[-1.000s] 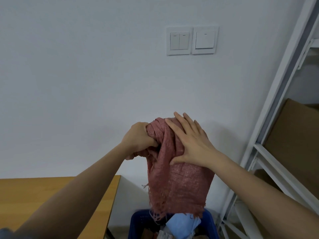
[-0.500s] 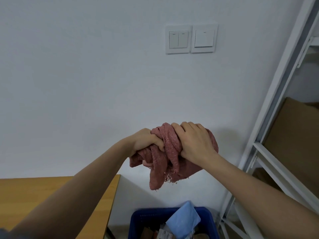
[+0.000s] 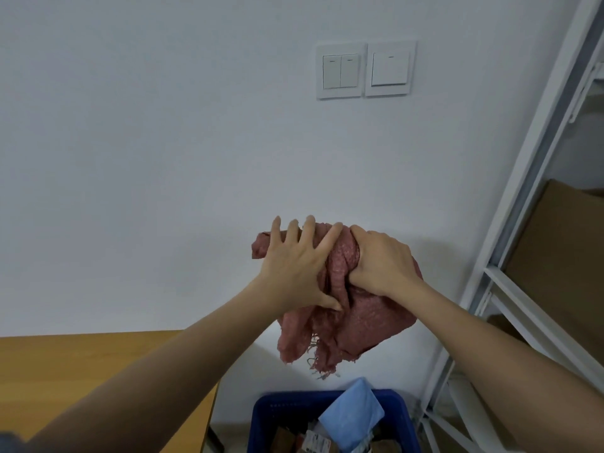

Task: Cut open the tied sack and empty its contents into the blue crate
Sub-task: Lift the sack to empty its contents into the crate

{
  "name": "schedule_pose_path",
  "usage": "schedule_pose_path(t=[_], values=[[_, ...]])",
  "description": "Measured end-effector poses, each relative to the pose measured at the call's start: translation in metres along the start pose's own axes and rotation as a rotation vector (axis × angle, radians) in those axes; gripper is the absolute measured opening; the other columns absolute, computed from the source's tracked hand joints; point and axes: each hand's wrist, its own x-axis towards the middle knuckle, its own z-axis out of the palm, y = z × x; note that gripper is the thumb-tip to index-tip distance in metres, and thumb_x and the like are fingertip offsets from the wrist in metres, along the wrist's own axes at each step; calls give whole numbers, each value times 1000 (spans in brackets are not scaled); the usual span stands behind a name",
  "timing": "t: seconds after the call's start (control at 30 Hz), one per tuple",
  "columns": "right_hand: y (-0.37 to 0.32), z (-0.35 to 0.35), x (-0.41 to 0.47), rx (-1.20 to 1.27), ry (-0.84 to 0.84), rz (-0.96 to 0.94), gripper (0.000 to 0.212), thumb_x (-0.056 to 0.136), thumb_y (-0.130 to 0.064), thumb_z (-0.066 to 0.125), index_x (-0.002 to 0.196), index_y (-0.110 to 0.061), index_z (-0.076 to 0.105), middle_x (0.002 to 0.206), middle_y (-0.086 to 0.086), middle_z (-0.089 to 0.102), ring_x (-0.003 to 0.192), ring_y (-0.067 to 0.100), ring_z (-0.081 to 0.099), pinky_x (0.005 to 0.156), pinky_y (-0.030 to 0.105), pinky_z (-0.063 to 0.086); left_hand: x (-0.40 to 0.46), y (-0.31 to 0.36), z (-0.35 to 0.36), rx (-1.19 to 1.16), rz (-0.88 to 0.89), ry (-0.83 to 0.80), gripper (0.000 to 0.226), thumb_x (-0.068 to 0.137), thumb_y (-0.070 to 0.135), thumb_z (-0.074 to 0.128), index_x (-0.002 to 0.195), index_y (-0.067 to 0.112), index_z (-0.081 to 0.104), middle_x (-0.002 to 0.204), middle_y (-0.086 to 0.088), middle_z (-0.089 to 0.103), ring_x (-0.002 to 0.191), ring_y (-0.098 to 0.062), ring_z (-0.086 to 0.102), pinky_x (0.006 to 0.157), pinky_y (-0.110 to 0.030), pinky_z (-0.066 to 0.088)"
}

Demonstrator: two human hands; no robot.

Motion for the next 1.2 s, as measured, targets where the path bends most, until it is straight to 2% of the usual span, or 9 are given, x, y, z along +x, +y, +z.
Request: schedule_pose_path(t=[0.1,0.23,0.4,0.5,0.6,0.73,0.87,1.07,1.2], values=[[-2,-4,-1,26,-38,13,38,58,-31,66,89,-26,47,73,-6,59,68,24,55,57,30,37,3,0,8,77,-41,81,131,47,79,68,148,25,5,135,-19,44,112,-37,51,103,-58,32],[-2,-13,-3,40,-94,-8,45,56,-44,72,91,-30,48,78,-8,61,74,23,58,63,31,41,3,-1,10,48,-40,188,112,54,65,75,144,18,28,94,-9,60,78,-27,58,71,-40,45],[1,-13,-5,77,-172,-23,57,55,-43,74,104,-31,47,87,-9,59,81,21,58,67,33,45,7,0,8,-143,-62,102,70,77,49,63,133,18,35,101,-2,59,80,-25,62,59,-34,42],[3,-8,-4,117,-151,-70,86,58,-41,74,135,-36,34,117,-1,52,109,23,49,89,40,45,9,-3,4,-259,-115,39,60,75,43,64,124,19,38,98,-1,59,81,-28,62,60,-33,38],[3,-5,-8,59,-30,-168,96,67,-46,67,146,-42,12,144,3,29,134,25,27,110,45,26,14,-16,0,-435,-265,-53,61,66,38,72,116,20,42,92,2,59,79,-26,59,63,-34,41],[5,1,-13,-34,-14,-305,116,60,-72,66,148,-44,-4,159,1,-3,146,28,-2,117,50,3,13,-35,2,-692,-421,-93,61,56,36,79,109,21,51,93,5,60,84,-21,59,70,-36,51],[6,11,-13,-181,6,-341,140,44,-73,74,147,-41,-14,160,5,-12,147,33,-8,116,58,1,11,-38,5,-1035,-477,-138,42,52,25,83,89,17,65,86,1,70,79,-18,67,70,-34,58],[7,16,-4,-284,230,-375,115,60,-29,77,149,-36,6,155,11,24,143,34,22,111,63,18,6,-32,2,-1406,-518,-334,31,58,10,76,88,5,75,90,-13,75,82,-26,71,80,-36,59],[8,15,5,-203,346,-398,86,64,-25,75,139,-29,34,115,8,58,103,31,56,99,51,40,6,-35,3,-1511,-495,-435,35,58,13,72,91,4,74,91,-17,74,85,-33,71,81,-41,58]])
